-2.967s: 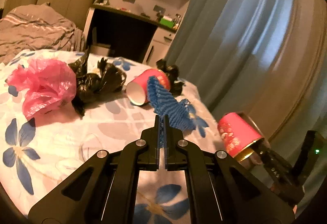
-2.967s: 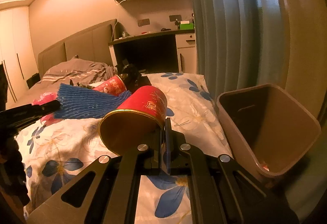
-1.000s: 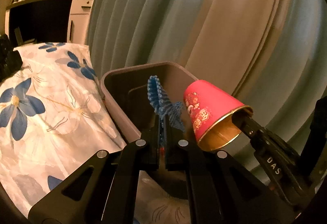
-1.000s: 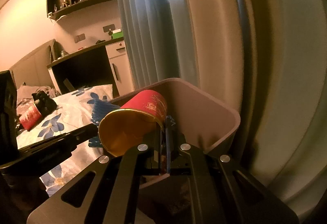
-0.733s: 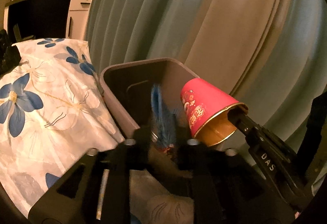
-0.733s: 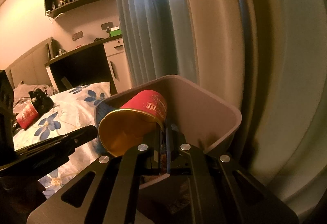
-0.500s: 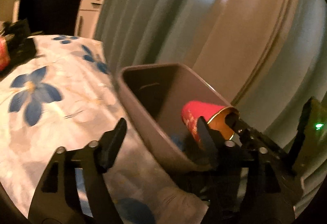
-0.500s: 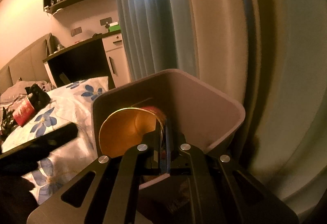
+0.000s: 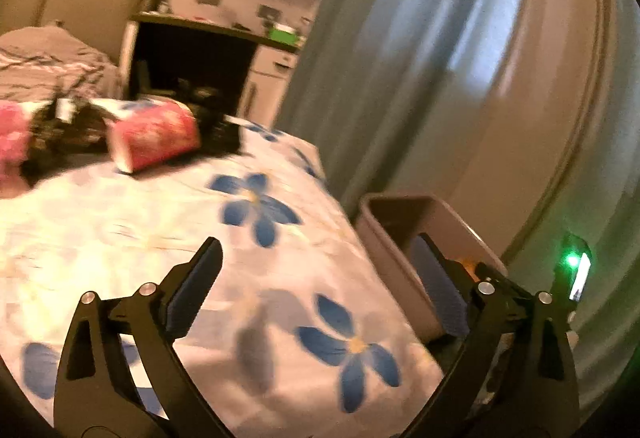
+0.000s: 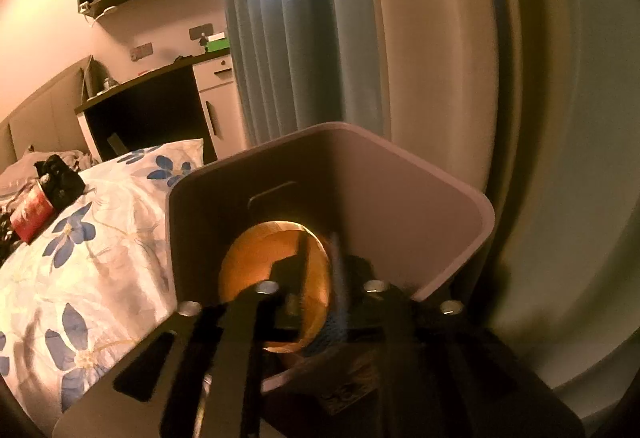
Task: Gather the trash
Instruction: 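Open both tools to drop the net and can into the bin, then move both open tools back over the remaining trash on the bed, then grasp the red paper cup with the left tool while the right tool grasps a black bag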
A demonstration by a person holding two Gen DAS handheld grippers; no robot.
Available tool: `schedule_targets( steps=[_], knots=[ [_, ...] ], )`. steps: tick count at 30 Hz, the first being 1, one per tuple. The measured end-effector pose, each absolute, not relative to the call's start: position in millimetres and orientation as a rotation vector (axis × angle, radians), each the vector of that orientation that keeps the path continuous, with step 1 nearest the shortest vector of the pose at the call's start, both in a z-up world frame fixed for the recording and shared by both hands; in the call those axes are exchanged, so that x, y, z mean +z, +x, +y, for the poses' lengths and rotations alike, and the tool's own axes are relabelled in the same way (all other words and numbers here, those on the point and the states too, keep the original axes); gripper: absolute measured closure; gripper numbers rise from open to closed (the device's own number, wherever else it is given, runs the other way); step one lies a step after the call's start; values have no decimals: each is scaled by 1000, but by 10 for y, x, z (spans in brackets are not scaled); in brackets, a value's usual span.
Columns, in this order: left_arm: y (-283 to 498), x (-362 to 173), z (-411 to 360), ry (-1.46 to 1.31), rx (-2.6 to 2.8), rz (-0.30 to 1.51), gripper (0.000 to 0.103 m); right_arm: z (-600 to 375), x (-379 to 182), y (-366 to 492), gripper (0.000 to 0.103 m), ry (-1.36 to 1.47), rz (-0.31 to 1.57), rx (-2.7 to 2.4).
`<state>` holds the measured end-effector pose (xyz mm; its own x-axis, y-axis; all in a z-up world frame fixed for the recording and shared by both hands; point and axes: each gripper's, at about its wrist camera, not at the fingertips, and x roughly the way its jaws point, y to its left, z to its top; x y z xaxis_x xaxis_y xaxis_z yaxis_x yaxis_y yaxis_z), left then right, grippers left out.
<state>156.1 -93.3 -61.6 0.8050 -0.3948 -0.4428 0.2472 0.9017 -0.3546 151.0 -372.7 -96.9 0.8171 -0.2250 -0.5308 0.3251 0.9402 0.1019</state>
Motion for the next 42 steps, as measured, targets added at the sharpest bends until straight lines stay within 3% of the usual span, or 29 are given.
schedule_targets(
  steps=[1,6,14,20,30,42],
  knots=[
    [1539,-607,-857,-288,-329,527,7,-3721,-961,1503,65,188,536,-297],
    [1471,-612,-529,-287,-250,520,7,-3680,-870,1424,63,193,514,-303],
    [1361,-597,10,-314,-103,498,6,-3227,-568,1329,46,167,436,-211],
    [1286,-597,410,-324,4,480,6,-2676,-450,1338,40,125,409,-87],
    [1217,-621,927,-355,95,478,6,-1962,-439,1515,40,69,426,54],
    [1790,-463,570,-238,-51,485,6,-1695,-388,1987,40,88,436,104]
  ],
)
